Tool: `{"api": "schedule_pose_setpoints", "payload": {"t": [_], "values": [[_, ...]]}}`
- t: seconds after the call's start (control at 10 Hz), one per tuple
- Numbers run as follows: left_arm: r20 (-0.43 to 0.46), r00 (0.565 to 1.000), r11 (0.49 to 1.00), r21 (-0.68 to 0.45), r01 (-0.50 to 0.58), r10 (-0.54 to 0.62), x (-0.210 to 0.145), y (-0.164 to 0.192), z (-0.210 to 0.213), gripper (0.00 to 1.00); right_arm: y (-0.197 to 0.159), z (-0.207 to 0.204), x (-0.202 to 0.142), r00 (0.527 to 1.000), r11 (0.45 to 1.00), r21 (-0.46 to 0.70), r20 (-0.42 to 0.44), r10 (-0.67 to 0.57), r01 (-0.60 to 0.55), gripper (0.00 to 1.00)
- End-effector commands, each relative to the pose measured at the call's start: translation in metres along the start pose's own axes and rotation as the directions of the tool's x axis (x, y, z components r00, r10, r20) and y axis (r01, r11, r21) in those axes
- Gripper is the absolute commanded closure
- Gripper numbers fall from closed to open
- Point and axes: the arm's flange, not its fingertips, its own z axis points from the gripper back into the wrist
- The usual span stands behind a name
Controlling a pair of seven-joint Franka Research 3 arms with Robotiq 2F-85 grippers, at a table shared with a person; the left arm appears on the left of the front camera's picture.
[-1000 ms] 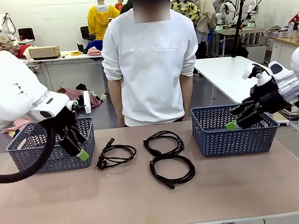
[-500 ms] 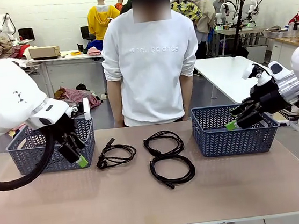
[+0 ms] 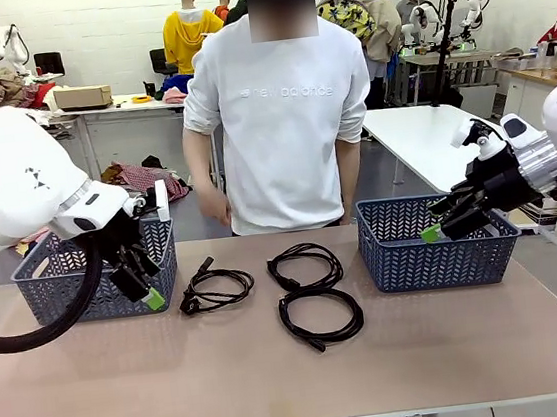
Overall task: Organize the cables according to human instructions.
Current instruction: Pick up a bundle of cables and place it in the basket indicated by the human.
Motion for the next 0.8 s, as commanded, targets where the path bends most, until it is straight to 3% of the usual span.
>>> {"api": "schedule_pose_setpoints", "payload": {"t": [0.0,0.7], "values": [[0.001,1.000,1.000,-0.005,0.000,0.000,0.0004,0.0010,0.0017,0.00,-0.0036,-0.0011,0.0018,1.000,1.000,0.008,0.021,0.020,-0.020,0.00],[0.001,1.000,1.000,-0.005,0.000,0.000,0.0004,0.0010,0.0017,0.00,-0.0036,-0.0011,0.0018,1.000,1.000,0.008,0.021,0.020,-0.020,0.00]]}}
